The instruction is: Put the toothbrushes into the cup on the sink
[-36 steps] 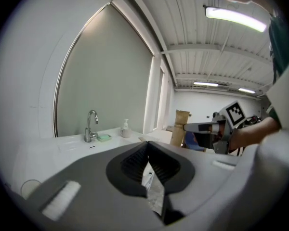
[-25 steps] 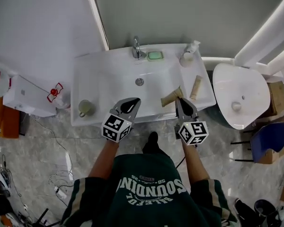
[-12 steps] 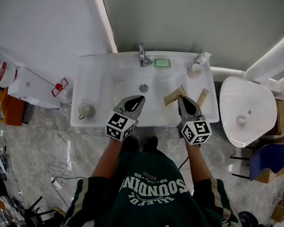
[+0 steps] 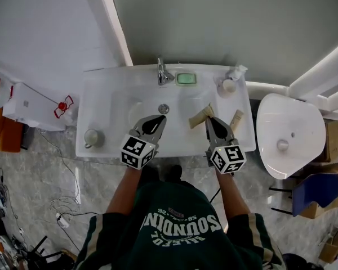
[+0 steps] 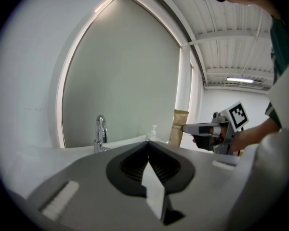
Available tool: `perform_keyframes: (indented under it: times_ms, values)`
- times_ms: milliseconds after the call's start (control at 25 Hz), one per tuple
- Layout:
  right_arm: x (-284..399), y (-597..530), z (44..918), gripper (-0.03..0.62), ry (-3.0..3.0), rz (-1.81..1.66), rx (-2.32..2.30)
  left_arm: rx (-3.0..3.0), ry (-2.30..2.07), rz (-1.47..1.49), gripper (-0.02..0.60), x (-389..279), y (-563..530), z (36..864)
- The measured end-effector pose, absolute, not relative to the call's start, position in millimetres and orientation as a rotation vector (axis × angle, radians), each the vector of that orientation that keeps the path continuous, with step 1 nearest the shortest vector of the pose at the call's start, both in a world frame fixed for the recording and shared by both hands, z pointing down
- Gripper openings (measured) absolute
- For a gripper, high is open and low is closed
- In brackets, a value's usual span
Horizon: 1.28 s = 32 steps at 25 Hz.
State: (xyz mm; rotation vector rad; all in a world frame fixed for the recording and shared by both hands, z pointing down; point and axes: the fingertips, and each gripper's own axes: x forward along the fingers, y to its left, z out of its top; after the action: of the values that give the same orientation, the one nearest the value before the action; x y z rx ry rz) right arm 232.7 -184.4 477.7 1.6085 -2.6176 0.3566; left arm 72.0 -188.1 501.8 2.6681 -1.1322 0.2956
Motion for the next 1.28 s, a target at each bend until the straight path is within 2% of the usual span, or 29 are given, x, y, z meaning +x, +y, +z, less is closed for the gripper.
perform_keyframes:
  times_ms: [360,640,1000,1280]
  values:
    - [267.4,-205.5,504.4,0.005,-2.549,0.425,1.65,2.66,-1.076,0.322,0.051,101.3,-209.5,516.3]
    - [312.5,-250.2,493.5,0.005,-2.523,0.379,1.729,2.638,-1.074,0.351,0.051,109.0,-225.3,525.0]
    - [391.9,-338.4,453.2,0.005,-2.445,0.243,1.908,2.571,-1.123,0.378,0.051,96.3,-237.9,536.9]
    - [424.5,-379.9,479.7,0.005,-2.336,0.242,1.96,2.524,-1.184,0.409,0.051,74.6,-241.4,539.8]
